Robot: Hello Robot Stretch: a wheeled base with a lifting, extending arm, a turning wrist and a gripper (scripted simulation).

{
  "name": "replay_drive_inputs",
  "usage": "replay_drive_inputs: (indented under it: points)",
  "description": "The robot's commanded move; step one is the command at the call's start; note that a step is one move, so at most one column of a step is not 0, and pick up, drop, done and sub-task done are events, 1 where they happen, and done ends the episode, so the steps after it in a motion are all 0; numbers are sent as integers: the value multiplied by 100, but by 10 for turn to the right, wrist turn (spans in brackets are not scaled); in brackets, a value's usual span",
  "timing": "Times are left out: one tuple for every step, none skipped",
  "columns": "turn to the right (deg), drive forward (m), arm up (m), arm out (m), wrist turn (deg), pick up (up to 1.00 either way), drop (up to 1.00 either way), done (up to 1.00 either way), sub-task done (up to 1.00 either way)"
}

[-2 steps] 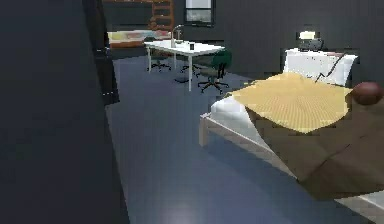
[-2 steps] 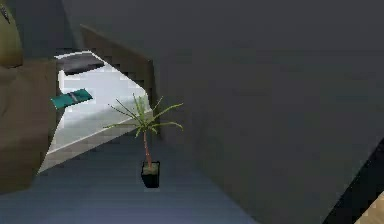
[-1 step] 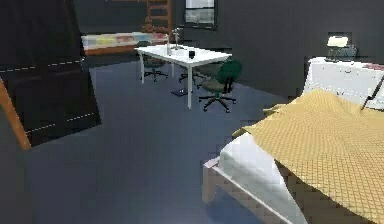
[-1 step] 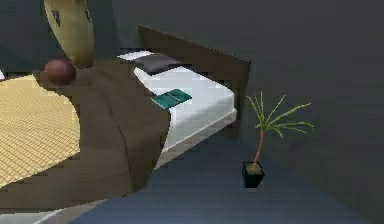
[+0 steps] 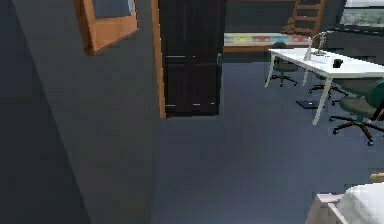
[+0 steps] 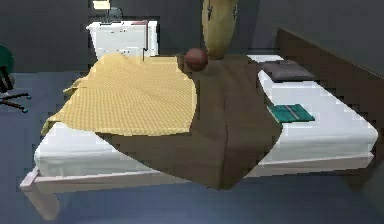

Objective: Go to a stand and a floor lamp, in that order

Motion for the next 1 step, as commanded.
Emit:
replay_drive_inputs:
  points:
    - [0,40,0,0,0,0,0,0,0]
